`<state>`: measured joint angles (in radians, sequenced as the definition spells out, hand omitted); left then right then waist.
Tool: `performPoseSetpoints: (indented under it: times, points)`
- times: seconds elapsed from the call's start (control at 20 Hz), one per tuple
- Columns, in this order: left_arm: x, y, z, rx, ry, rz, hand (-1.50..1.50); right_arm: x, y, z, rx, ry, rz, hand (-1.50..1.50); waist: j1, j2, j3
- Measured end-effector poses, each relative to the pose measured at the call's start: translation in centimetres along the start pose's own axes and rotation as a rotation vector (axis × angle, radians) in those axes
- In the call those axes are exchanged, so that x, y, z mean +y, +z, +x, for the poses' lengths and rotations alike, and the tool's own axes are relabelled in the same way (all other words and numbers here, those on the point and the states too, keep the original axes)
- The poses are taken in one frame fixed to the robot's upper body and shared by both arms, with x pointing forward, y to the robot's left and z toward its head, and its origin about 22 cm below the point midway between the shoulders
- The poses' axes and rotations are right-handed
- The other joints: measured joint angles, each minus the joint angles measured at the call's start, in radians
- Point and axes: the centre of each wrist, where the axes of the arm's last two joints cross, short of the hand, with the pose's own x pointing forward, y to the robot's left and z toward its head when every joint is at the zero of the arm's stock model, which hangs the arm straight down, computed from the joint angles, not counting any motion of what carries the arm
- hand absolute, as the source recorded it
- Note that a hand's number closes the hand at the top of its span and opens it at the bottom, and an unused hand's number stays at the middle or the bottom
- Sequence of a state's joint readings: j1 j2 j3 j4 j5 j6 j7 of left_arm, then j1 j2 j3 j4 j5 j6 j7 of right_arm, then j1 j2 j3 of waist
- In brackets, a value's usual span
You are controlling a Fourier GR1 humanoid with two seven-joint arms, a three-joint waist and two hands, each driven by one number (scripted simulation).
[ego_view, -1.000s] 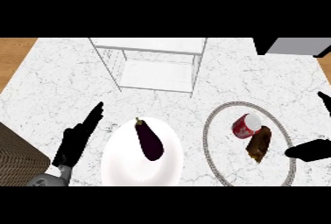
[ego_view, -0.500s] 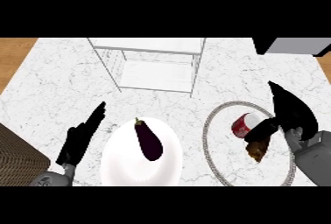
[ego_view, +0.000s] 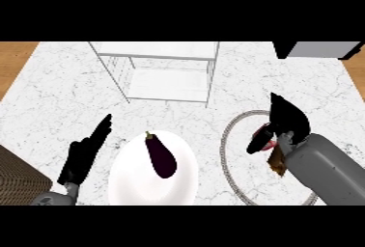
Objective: Pick the can from the placemat and place it in the tiered shelf
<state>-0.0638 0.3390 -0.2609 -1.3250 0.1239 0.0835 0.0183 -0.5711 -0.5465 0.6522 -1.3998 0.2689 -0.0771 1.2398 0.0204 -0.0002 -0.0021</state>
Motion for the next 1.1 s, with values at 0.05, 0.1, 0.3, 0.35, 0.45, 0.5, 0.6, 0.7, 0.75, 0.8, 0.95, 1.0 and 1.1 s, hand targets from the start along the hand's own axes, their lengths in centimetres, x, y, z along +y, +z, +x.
performPoseSetpoints:
  times: [0.05, 0.1, 0.3, 0.35, 0.45, 0.5, 0.6, 0.7, 0.75, 0.8, 0.95, 1.0, 1.1]
  points:
    - [-0.2, 0.1, -0.1, 0.001, 0.002, 0.005, 0.00, 0.1, -0.2, 0.1, 0.007, 0.010, -0.007, -1.50, -0.002, 0.000, 0.000]
    - [-0.4, 0.1, -0.1, 0.000, 0.001, 0.007, 0.00, 0.3, -0.5, 0.1, 0.018, 0.022, -0.013, -1.50, -0.005, 0.000, 0.000]
    - [0.2, 0.3, -0.5, 0.002, 0.002, 0.012, 0.00, 0.7, -0.9, 0.5, 0.036, 0.053, -0.027, -1.50, -0.011, -0.002, 0.000]
    - [0.4, 0.3, -0.5, 0.001, 0.002, 0.014, 0.00, 0.9, -0.9, 0.5, 0.038, 0.062, -0.027, -1.50, -0.014, -0.002, 0.000]
    - [0.5, 0.1, -0.4, 0.002, -0.001, 0.014, 0.00, 1.5, -1.0, 0.3, 0.042, 0.078, -0.028, -1.50, -0.018, -0.003, 0.000]
    - [0.5, 0.0, -0.4, 0.002, 0.000, 0.013, 0.00, 1.3, -1.2, 0.6, 0.047, 0.076, -0.029, -1.50, -0.018, -0.002, 0.001]
    - [0.6, 0.1, -0.4, 0.000, 0.000, 0.011, 0.00, 1.4, -1.6, 0.7, 0.058, 0.078, -0.024, -1.50, -0.016, -0.002, 0.001]
    - [0.8, 0.3, -0.6, 0.003, 0.003, 0.015, 0.00, 1.8, -1.5, 0.6, 0.061, 0.088, -0.019, -1.50, -0.018, -0.003, 0.001]
    - [0.5, 0.2, -0.5, 0.004, 0.004, 0.016, 0.00, 1.9, -1.8, 0.4, 0.069, 0.093, -0.018, -1.50, -0.019, -0.002, 0.001]
    - [0.6, 0.1, -0.6, 0.005, 0.007, 0.019, 0.00, 2.0, -1.9, 0.2, 0.072, 0.097, -0.015, -1.50, -0.021, -0.002, 0.001]
    - [0.5, 0.3, -0.7, 0.003, 0.007, 0.021, 0.00, 2.8, -2.3, -0.1, 0.088, 0.116, -0.013, -1.50, -0.020, -0.002, 0.001]
    - [0.4, 0.4, -0.9, 0.001, 0.007, 0.022, 0.00, 2.9, -2.4, -0.2, 0.092, 0.120, -0.010, -1.50, -0.020, -0.002, 0.001]
    - [0.4, 0.5, -0.9, 0.002, 0.003, 0.020, 0.00, 3.0, -2.5, -0.1, 0.097, 0.123, -0.009, -1.50, -0.019, -0.002, 0.001]
